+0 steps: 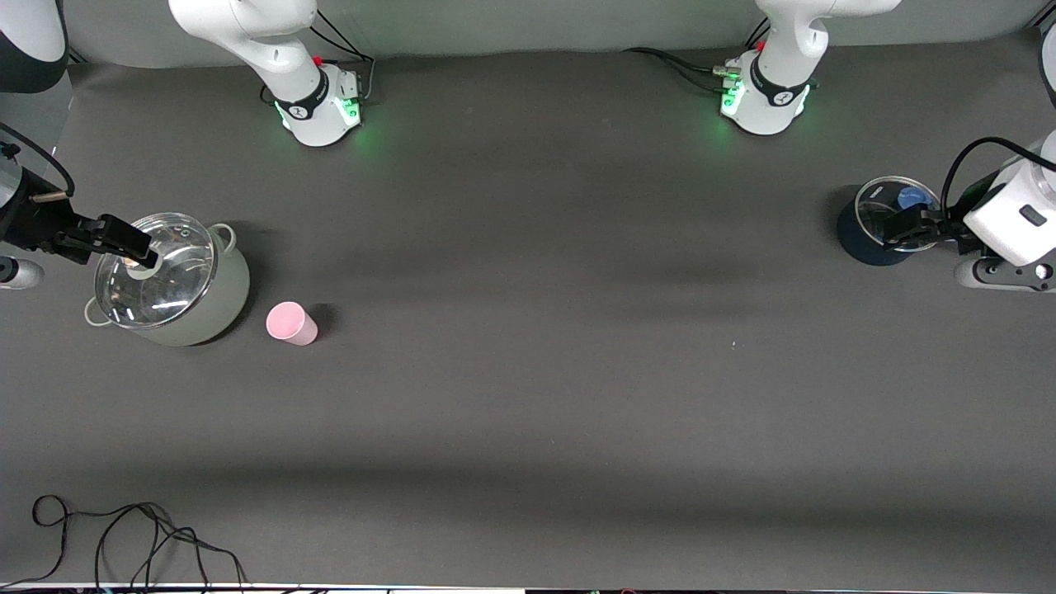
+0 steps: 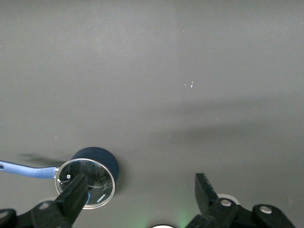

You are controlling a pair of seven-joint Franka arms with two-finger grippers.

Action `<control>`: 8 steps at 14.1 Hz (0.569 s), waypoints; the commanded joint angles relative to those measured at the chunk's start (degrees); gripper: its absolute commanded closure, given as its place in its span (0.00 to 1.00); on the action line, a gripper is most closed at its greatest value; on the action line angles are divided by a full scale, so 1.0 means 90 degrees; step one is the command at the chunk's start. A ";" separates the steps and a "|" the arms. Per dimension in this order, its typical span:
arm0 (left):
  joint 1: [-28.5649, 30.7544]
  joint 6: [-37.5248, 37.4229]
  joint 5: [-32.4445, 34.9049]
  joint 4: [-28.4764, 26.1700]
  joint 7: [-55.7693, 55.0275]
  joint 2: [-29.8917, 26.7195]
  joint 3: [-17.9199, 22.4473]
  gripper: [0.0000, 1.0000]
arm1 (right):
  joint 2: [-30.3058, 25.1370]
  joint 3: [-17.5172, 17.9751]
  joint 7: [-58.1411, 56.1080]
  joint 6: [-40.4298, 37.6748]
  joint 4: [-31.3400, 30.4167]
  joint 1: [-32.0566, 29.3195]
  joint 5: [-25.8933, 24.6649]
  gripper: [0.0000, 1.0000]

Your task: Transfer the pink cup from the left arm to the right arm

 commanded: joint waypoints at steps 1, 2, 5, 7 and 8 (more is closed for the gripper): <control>-0.0103 -0.0069 -0.0079 0.0300 0.0068 0.0230 0.0104 0.00 | 0.0060 -0.0055 -0.0149 -0.0014 0.0138 0.0037 0.0131 0.00; -0.0094 -0.0088 -0.0079 0.0300 0.0068 0.0221 0.0104 0.00 | 0.0060 -0.0055 -0.0149 -0.0014 0.0138 0.0037 0.0131 0.00; -0.0045 -0.0166 -0.0312 0.0310 0.0087 0.0172 0.0104 0.00 | 0.0070 -0.0045 -0.0139 -0.0014 0.0138 0.0047 0.0141 0.00; -0.0025 -0.0186 -0.0303 0.0310 0.0088 0.0162 0.0113 0.00 | 0.0080 -0.0045 -0.0042 -0.0111 0.0148 0.0047 0.0335 0.00; -0.0035 -0.0186 -0.0255 0.0300 0.0078 0.0162 0.0104 0.00 | 0.0050 -0.0045 -0.0071 -0.0266 0.0138 0.0037 0.0472 0.00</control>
